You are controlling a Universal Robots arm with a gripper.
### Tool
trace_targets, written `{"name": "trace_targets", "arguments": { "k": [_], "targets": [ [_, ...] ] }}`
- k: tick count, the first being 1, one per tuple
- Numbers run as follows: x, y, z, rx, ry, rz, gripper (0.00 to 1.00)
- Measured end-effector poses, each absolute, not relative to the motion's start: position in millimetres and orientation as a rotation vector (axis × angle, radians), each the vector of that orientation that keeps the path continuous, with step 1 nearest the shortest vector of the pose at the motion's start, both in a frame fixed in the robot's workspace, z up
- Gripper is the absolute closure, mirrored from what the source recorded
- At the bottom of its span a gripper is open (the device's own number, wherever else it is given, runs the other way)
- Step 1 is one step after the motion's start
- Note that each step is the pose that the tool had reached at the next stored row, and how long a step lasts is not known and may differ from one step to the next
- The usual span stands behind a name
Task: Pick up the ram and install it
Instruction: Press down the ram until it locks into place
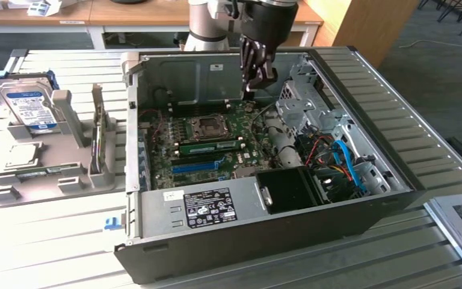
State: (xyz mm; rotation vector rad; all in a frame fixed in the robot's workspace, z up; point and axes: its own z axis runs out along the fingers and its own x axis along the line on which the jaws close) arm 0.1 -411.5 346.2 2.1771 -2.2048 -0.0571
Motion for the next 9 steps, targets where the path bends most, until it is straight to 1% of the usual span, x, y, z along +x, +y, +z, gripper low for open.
{"name": "trace_targets", "arguments": {
  "k": [9],
  "targets": [
    [0.1,-411.5,335.9,2.177,-2.205,-0.057,0.9]
  ]
}}
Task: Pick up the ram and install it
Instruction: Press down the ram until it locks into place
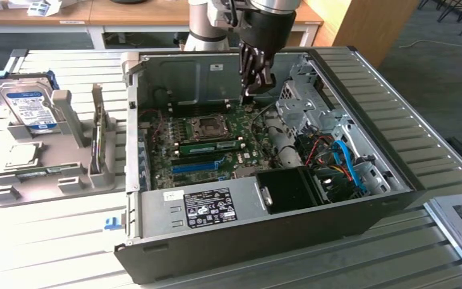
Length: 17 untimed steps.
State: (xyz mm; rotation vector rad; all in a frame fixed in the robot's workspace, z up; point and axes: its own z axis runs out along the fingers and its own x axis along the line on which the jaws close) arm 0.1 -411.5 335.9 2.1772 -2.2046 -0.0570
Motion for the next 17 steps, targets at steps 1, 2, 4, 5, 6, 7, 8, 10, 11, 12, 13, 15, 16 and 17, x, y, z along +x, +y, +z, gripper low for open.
{"name": "trace_targets", "arguments": {
  "k": [1,2,4,5,6,7,8,10,11,12,13,15,16,17],
  "targets": [
    [0,-411,335,2.177,-2.205,-0.057,0.9],
    [0,-412,334,2.177,-2.205,-0.057,0.9],
    [0,-412,331,2.177,-2.205,-0.057,0.9],
    [0,-412,330,2.177,-2.205,-0.057,0.9],
    [0,-412,329,2.177,-2.204,-0.057,0.9],
    [0,-411,328,2.177,-2.204,-0.056,0.9],
    [0,-411,327,2.177,-2.204,-0.056,0.9],
    [0,-411,325,2.177,-2.204,-0.056,0.9],
    [0,-412,324,2.176,-2.204,-0.055,0.9],
    [0,-412,323,2.176,-2.204,-0.055,0.9],
    [0,-411,322,2.176,-2.204,-0.055,0.9],
    [0,-411,320,2.176,-2.204,-0.055,0.9],
    [0,-411,319,2.176,-2.204,-0.054,0.9],
    [0,-411,318,2.176,-2.204,-0.054,0.9]
  ]
}}
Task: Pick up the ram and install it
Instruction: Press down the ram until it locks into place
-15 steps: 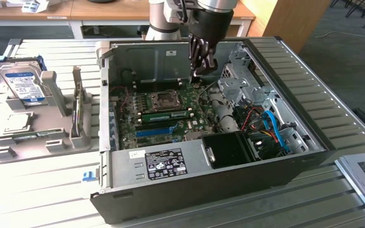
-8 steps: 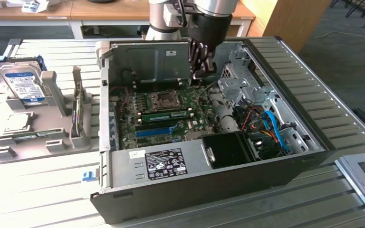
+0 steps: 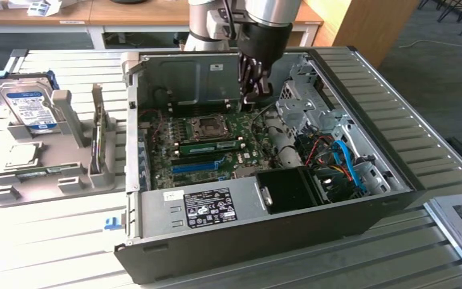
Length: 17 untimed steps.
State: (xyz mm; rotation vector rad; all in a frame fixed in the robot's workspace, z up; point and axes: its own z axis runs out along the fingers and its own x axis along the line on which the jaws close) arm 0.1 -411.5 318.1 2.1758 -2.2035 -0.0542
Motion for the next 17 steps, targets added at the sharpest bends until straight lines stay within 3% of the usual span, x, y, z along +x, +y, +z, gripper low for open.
{"name": "trace_targets", "arguments": {
  "k": [17],
  "targets": [
    [0,-412,299,2.174,-2.202,-0.05,0.9]
  ]
}}
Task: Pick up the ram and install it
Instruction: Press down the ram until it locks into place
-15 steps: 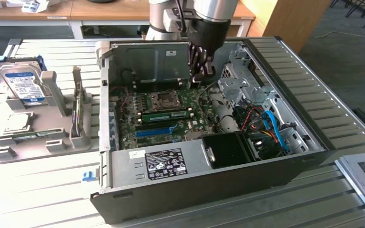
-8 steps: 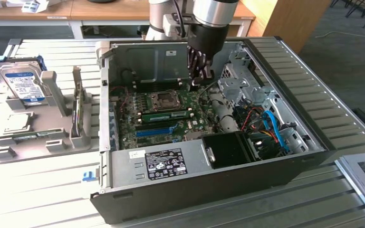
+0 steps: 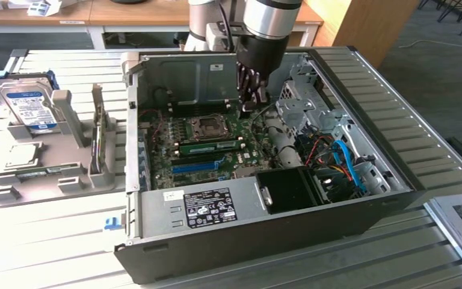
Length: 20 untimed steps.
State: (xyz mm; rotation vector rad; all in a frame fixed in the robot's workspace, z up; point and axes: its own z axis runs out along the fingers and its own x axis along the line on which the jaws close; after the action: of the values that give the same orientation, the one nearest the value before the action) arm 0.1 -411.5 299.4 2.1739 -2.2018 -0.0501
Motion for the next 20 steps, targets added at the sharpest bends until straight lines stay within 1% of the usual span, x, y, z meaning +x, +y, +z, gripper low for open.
{"name": "trace_targets", "arguments": {
  "k": [20],
  "targets": [
    [0,-412,281,2.171,-2.199,-0.044,0.9]
  ]
}}
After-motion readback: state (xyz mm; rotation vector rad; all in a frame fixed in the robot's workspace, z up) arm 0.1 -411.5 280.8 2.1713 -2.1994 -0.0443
